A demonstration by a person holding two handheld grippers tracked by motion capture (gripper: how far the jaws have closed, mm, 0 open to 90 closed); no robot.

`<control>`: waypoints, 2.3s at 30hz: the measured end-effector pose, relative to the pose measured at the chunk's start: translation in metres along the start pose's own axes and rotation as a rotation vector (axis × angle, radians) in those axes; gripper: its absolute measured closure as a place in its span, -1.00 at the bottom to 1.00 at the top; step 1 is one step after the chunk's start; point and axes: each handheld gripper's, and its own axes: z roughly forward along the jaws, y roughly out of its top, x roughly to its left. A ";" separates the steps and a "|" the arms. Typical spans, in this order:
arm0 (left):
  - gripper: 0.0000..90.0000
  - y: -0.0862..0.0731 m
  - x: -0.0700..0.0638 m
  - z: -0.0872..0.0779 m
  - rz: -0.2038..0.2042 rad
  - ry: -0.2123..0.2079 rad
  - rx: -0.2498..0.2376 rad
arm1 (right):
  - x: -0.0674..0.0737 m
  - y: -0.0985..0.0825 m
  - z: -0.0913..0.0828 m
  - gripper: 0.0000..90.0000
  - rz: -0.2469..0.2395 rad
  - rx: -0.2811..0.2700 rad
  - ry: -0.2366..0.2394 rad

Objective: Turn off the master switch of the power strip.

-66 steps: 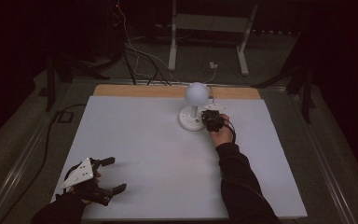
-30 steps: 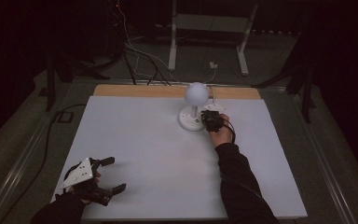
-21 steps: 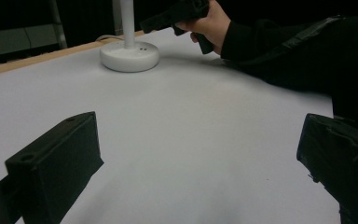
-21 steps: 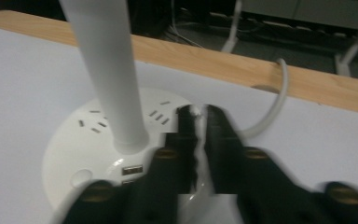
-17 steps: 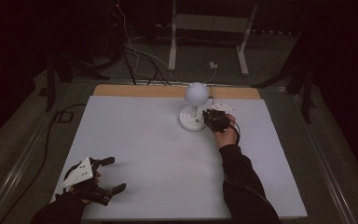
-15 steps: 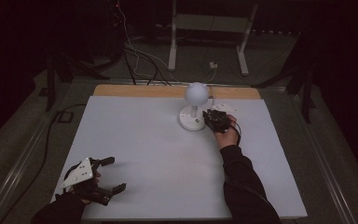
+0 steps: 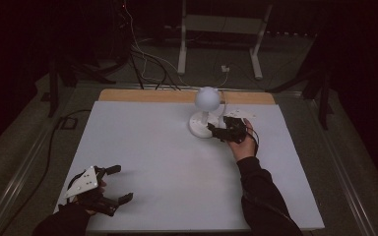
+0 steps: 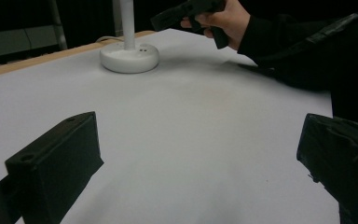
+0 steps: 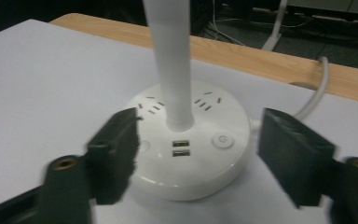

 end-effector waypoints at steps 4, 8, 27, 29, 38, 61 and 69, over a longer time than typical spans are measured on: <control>-1.00 0.000 0.000 0.000 0.002 -0.002 0.000 | 0.001 0.000 -0.004 -0.69 0.000 0.009 0.039; -1.00 0.000 -0.001 0.000 0.002 -0.004 0.000 | 0.005 0.000 -0.012 -0.94 -0.022 0.006 0.085; -1.00 0.000 -0.001 0.000 0.002 -0.006 -0.004 | 0.022 0.008 -0.047 -1.00 -0.083 -0.004 0.191; -1.00 0.000 -0.001 0.000 0.001 -0.005 -0.003 | 0.022 0.007 -0.051 -1.00 -0.084 -0.004 0.196; -1.00 0.000 -0.001 0.000 0.002 -0.006 -0.003 | 0.023 -0.005 -0.072 -1.00 -0.073 -0.018 0.238; -1.00 0.000 -0.002 0.000 0.010 -0.010 0.000 | 0.026 -0.050 -0.108 -1.00 -0.110 0.008 0.260; -1.00 0.000 -0.002 0.000 0.011 -0.012 0.002 | 0.020 -0.067 -0.121 -1.00 -0.108 0.017 0.237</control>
